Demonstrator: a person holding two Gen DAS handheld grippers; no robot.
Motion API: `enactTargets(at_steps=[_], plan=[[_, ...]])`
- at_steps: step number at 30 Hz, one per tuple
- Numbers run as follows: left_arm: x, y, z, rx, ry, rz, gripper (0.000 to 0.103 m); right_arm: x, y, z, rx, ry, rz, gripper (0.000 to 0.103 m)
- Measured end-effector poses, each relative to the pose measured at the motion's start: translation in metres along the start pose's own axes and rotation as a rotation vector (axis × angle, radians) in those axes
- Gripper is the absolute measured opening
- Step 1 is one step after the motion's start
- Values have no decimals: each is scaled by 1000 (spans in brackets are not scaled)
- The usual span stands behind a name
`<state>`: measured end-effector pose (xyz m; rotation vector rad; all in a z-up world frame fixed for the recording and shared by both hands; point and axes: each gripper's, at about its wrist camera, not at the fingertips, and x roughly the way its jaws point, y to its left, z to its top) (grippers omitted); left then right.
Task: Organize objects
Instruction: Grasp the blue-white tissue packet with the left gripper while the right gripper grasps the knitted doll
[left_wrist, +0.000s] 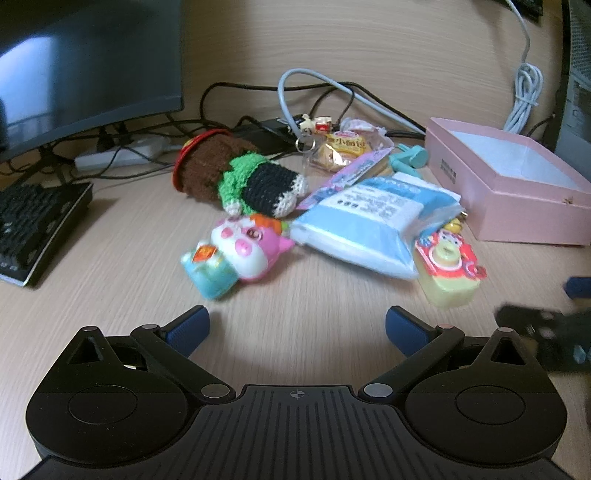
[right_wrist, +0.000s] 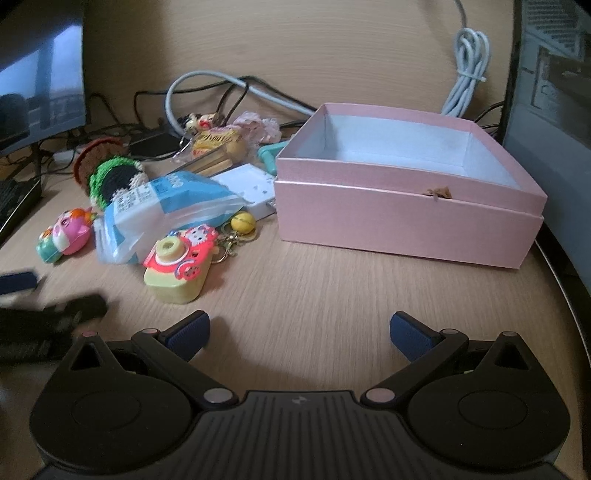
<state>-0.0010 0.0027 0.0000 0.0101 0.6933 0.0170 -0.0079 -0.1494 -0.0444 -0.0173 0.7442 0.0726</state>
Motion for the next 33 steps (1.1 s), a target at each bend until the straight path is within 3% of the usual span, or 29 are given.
enactTargets(at_steps=[3,5,7,10,13,16,17,18,19,25,27,28,29,33], plan=[[1,3,2,11,-1,-24,103,-4,0,-1,-21,24,21,103],[-9,14,8,-31,28,-96,103,-7,-1,-3,-52,36,51,103],[-31,19,21,-39,-18,-150,103,-10,-4,-7,-76,24,79,103],[-42,5,59,123,-114,-248,103,-13,-3,-10,-82,13,88,103],[1,-16,91,205,4,-319,103,-14,-2,-10,-77,13,87,103],[38,-33,104,287,92,-294,97,-21,1,-16,-76,15,84,103],[47,-36,105,295,116,-296,81,-23,2,-18,-84,15,92,103],[55,-36,106,288,152,-314,75,-24,3,-19,-89,16,97,103],[61,-35,103,285,176,-325,76,-24,3,-19,-88,18,98,103],[67,-52,95,408,137,-304,77,-32,-1,-16,11,47,107,103],[66,-54,94,433,129,-288,68,-34,-1,-14,47,59,121,103],[63,-51,95,421,129,-301,59,-36,0,-12,60,60,118,103],[59,-44,98,384,141,-326,56,-39,3,-8,63,53,113,103],[9,17,104,174,75,-367,56,-59,24,19,-16,-46,106,103]])
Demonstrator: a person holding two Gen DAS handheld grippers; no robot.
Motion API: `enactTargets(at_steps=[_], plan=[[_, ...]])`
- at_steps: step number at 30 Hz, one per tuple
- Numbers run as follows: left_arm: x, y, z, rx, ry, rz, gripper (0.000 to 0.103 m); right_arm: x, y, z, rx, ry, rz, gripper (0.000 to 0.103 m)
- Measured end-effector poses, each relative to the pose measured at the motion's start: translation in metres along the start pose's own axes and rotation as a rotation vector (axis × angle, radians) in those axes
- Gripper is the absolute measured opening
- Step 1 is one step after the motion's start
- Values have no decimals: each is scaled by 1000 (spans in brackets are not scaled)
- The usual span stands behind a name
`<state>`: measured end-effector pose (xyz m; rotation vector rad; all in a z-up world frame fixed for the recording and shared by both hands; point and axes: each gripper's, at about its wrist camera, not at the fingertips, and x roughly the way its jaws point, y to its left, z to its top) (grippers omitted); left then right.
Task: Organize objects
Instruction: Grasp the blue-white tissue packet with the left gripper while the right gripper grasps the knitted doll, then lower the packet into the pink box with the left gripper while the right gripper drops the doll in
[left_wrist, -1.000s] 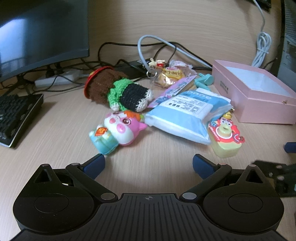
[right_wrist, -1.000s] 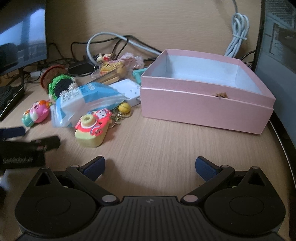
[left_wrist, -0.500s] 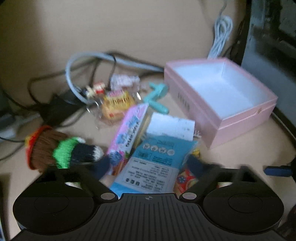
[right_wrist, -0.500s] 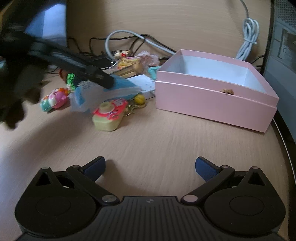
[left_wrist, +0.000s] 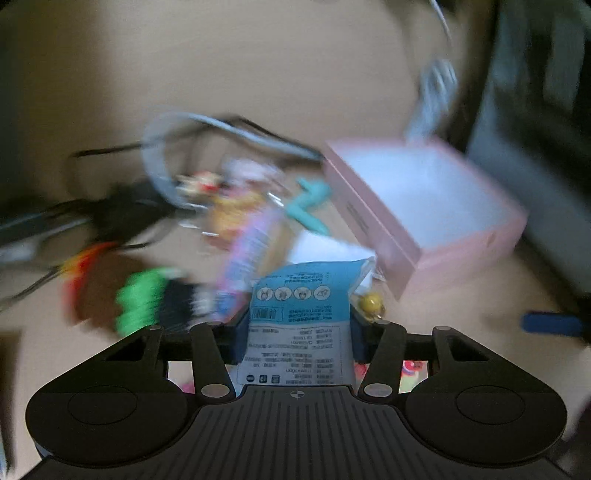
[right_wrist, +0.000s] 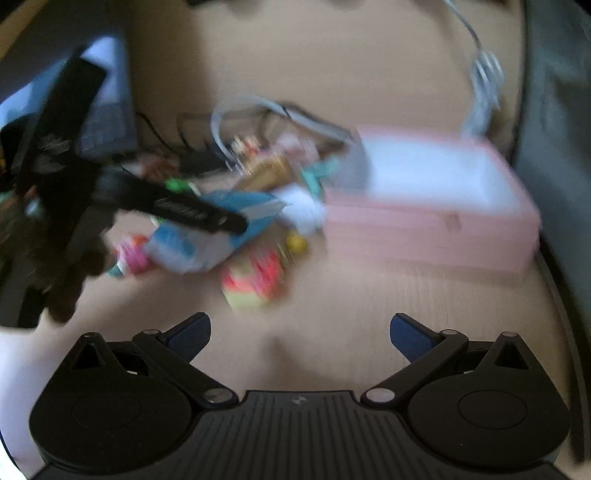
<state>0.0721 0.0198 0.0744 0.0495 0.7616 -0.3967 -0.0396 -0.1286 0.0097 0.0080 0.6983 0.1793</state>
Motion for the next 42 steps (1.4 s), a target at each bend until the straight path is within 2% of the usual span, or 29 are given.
enactTargets(at_steps=[3,6,9,11,14,16,17,19,21,24,29,32,35,39,42], plan=[[-56,41,-14,-138,-48,29,56,9,26,35,-81,-53,48,103],[-93,79,-29,-239,-64,90,56,38,62,74,-163,-59,135,103],[-119,106,-44,-311,-59,127,56,84,107,108,-243,-31,226,103],[-128,119,-55,-347,-46,148,55,125,140,123,-316,0,212,102],[-136,132,-75,-387,-9,159,55,175,161,132,-352,69,183,93],[-137,136,-85,-397,7,168,55,202,172,134,-365,138,168,79],[-136,138,-89,-405,12,172,55,211,174,133,-374,165,160,77],[-139,142,-93,-421,17,166,55,215,172,132,-371,177,155,62],[-137,136,-93,-407,15,163,55,202,166,137,-331,185,175,61],[-130,115,-88,-363,31,141,55,157,144,144,-222,137,237,61],[-112,66,-91,-327,90,50,55,47,87,132,-123,23,280,61],[-99,29,-87,-292,101,-8,55,-5,47,104,-83,2,211,61],[-86,-5,-68,-252,57,-57,55,-42,7,63,-45,22,69,61],[-58,-50,-14,-184,-48,-109,55,-78,-37,22,30,50,-25,61],[-24,-80,32,-141,-109,-104,56,-104,-55,4,56,30,-83,61]])
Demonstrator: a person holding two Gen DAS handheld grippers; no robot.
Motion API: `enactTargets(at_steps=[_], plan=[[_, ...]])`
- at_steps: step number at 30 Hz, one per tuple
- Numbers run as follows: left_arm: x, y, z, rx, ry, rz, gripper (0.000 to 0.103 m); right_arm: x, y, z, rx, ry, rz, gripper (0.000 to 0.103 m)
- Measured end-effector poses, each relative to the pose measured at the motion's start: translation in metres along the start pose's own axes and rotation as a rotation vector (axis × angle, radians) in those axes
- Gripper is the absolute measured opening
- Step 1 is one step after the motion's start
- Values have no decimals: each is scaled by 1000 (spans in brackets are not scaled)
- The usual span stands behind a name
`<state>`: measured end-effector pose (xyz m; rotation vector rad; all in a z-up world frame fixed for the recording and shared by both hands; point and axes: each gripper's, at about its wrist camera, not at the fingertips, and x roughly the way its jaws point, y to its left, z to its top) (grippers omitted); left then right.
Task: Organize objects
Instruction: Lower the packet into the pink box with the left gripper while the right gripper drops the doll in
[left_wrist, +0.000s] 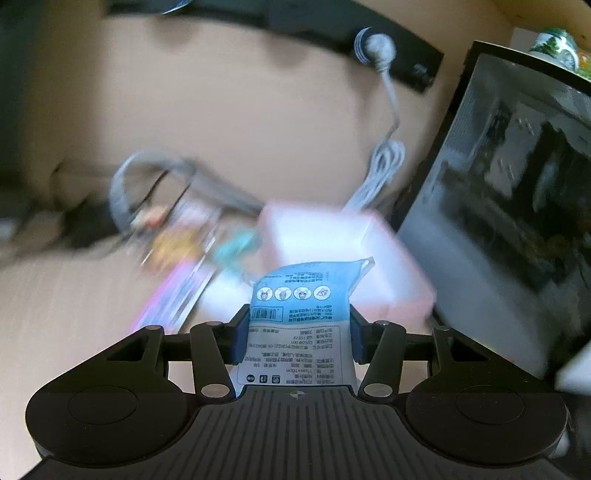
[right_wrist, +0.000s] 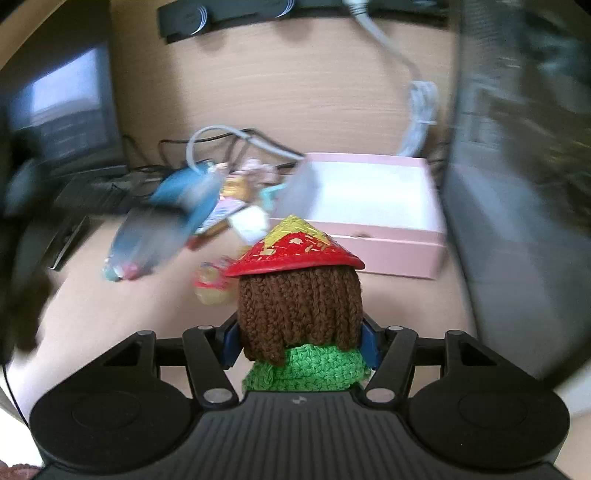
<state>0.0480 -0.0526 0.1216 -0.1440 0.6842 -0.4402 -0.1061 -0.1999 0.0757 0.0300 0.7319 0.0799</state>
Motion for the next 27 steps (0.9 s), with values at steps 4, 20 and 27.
enactTargets(at_steps=[4,20,27], plan=[[61,-26,40,-44,-84,19,57,-22,-17,-16,55,-31,-27,61],[76,1,37,-150,-99,-19,58,-9,-37,-7,32,-70,-71,61],[-5,34,-17,-197,-95,-25,58,27,-50,70,82,-179,-100,61]])
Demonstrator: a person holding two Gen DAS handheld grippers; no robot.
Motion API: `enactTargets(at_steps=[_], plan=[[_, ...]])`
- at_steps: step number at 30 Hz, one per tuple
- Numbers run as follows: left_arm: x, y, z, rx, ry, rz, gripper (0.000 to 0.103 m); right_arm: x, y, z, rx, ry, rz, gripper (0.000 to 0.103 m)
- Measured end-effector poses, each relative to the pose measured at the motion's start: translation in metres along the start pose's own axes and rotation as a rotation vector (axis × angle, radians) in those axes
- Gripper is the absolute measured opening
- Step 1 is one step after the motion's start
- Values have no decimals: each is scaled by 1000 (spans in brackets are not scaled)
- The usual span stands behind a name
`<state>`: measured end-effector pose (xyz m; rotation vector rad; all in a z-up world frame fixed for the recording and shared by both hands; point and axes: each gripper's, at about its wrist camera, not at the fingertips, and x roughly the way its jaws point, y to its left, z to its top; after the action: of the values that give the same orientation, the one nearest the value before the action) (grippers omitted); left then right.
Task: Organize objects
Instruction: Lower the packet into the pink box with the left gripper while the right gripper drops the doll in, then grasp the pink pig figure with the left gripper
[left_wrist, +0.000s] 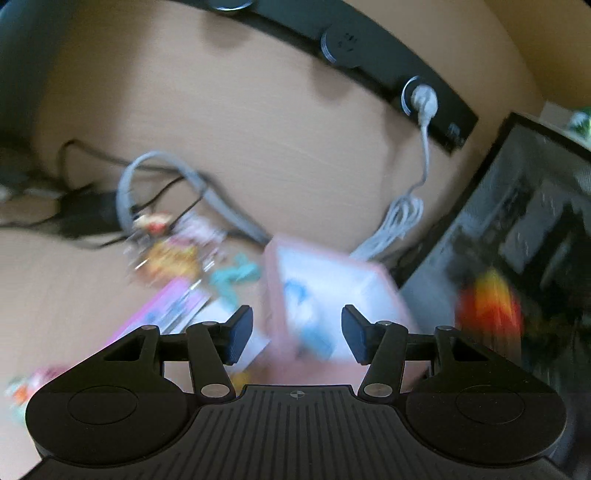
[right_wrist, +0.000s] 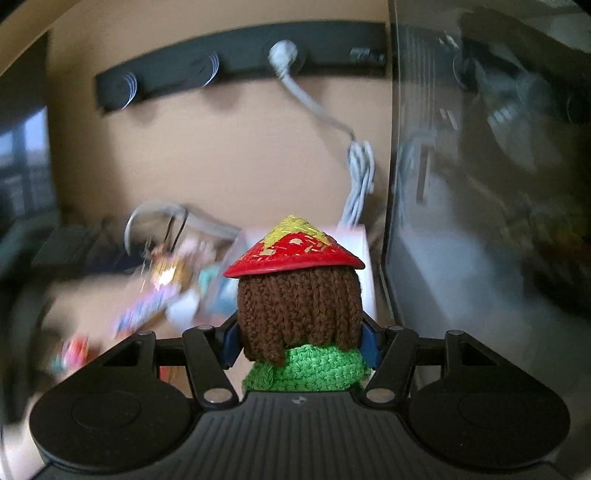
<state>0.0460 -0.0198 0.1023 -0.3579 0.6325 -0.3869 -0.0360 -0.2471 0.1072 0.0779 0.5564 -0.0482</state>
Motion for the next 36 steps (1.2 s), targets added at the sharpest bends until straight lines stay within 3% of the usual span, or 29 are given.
enactTargets(at_steps=[3,6,8,11,16,19,22,24,27,29,32,36], plan=[[-16,12,-22,43,43,86,58,38,-1,32,41,-43,-27,64],[-32,26,-38,81,60,165,58,69,0,49,68,-46,-67,84],[-44,36,-45,116,54,214,58,73,3,48,63,-49,-73,88],[-57,52,-51,162,43,290,58,63,15,30,22,-35,-27,100],[-66,84,-41,203,36,341,58,54,34,-28,-80,93,26,102],[-51,96,-29,293,91,340,58,52,38,-60,-77,183,48,102],[-25,105,-24,395,210,286,58,51,38,-83,-31,247,86,102],[-12,108,-24,409,232,271,65,50,41,-91,-14,268,97,103],[1,115,-21,357,265,251,63,51,46,-99,-3,282,104,103],[7,120,-22,315,286,239,55,53,49,-102,0,291,90,103],[8,118,-25,340,271,272,51,57,58,-105,-14,293,53,103],[0,126,-22,249,269,265,48,68,65,-105,-5,316,15,103]])
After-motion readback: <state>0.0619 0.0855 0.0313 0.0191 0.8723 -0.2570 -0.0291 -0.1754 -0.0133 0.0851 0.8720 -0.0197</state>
